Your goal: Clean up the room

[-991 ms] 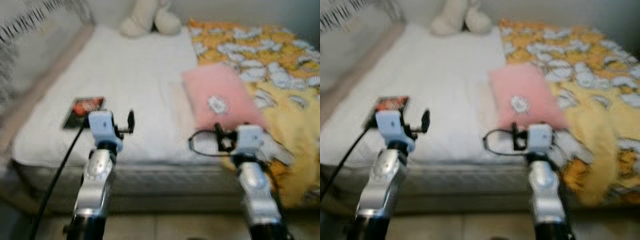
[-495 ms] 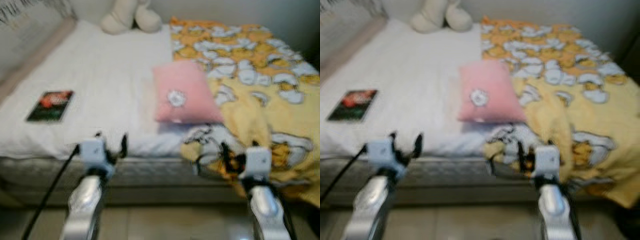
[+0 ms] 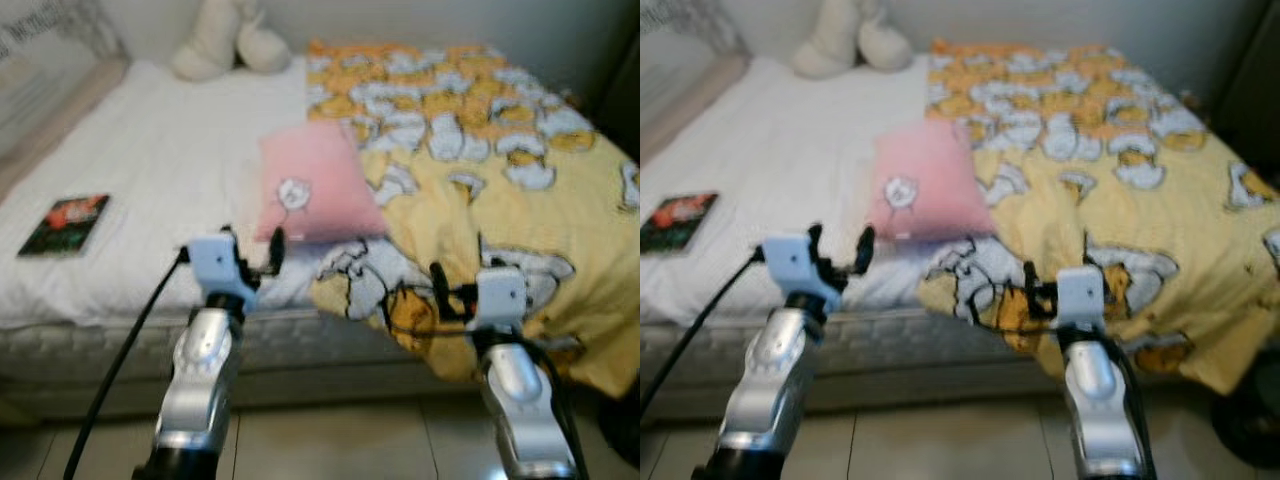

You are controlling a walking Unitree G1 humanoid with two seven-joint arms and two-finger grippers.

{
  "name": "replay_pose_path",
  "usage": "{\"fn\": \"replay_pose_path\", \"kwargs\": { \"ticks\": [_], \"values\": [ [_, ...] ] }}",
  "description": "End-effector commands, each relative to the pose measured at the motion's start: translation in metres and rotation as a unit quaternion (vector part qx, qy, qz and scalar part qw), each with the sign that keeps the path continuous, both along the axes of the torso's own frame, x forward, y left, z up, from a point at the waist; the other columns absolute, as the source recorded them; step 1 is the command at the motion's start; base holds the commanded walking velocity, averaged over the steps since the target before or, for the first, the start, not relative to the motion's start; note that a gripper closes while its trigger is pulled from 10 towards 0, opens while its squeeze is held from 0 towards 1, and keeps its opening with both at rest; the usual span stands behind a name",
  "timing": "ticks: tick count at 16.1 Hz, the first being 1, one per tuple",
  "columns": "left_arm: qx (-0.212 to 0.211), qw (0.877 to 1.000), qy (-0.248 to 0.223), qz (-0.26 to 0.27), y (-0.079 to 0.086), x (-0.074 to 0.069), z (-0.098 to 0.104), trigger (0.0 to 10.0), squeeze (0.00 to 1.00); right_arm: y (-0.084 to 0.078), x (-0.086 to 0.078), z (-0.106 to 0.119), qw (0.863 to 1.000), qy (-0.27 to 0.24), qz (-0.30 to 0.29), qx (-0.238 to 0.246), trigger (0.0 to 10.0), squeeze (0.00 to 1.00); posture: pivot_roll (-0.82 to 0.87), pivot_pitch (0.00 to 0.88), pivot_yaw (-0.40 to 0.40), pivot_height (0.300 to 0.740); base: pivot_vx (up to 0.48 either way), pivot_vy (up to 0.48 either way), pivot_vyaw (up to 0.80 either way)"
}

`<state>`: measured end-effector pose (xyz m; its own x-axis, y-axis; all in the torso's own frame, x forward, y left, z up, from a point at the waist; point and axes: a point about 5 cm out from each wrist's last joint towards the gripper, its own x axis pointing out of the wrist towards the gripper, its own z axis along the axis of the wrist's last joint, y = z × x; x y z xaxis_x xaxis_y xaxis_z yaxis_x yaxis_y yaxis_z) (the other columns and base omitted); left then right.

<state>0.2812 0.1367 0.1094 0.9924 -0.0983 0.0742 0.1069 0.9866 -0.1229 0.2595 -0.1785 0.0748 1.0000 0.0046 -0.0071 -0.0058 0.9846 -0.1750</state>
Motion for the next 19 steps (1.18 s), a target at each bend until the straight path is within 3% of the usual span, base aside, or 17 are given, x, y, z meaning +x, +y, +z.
{"fn": "replay_pose_path", "kwargs": {
  "ticks": [1, 9, 13, 14, 16, 19],
  "values": [
    [0.000, 1.000, 0.002, 0.003, 0.001, 0.004, 0.002, 10.0, 0.00, 0.002, 0.003, 0.003, 1.000, -0.003, 0.001, -0.004, 10.0, 0.00, -0.15, 0.000, 0.061, 0.736, 0.480, 0.000, 0.00],
    [-0.019, 0.999, 0.011, 0.044, 0.007, 0.010, 0.004, 10.0, 0.00, 0.005, 0.015, 0.014, 1.000, -0.015, 0.011, -0.005, 10.0, 0.00, -0.14, 0.000, 0.060, 0.736, 0.480, 0.000, 0.00],
    [-0.002, 0.999, 0.010, 0.031, 0.003, 0.012, 0.006, 10.0, 0.00, 0.007, 0.021, 0.020, 0.999, -0.021, 0.029, 0.002, 10.0, 0.00, -0.13, 0.000, 0.055, 0.736, 0.478, 0.000, 0.18],
    [0.027, 1.000, 0.008, 0.008, -0.004, 0.013, 0.008, 10.0, 0.00, 0.007, 0.019, 0.020, 1.000, -0.020, 0.023, 0.004, 10.0, 0.00, -0.13, 0.000, 0.060, 0.736, 0.435, 0.000, 0.00],
    [0.043, 0.999, 0.006, -0.009, -0.010, 0.015, 0.009, 10.0, 0.00, 0.006, 0.018, 0.019, 1.000, -0.020, 0.016, 0.004, 10.0, 0.00, -0.13, 0.000, 0.060, 0.736, 0.435, 0.000, 0.00],
    [0.018, 1.000, -0.005, -0.018, -0.006, 0.041, 0.031, 10.0, 0.00, -0.004, 0.042, 0.056, 0.997, -0.069, -0.020, 0.023, 10.0, 0.00, -0.14, 0.000, 0.076, 0.736, 0.437, 0.000, 0.00]
  ]
}}
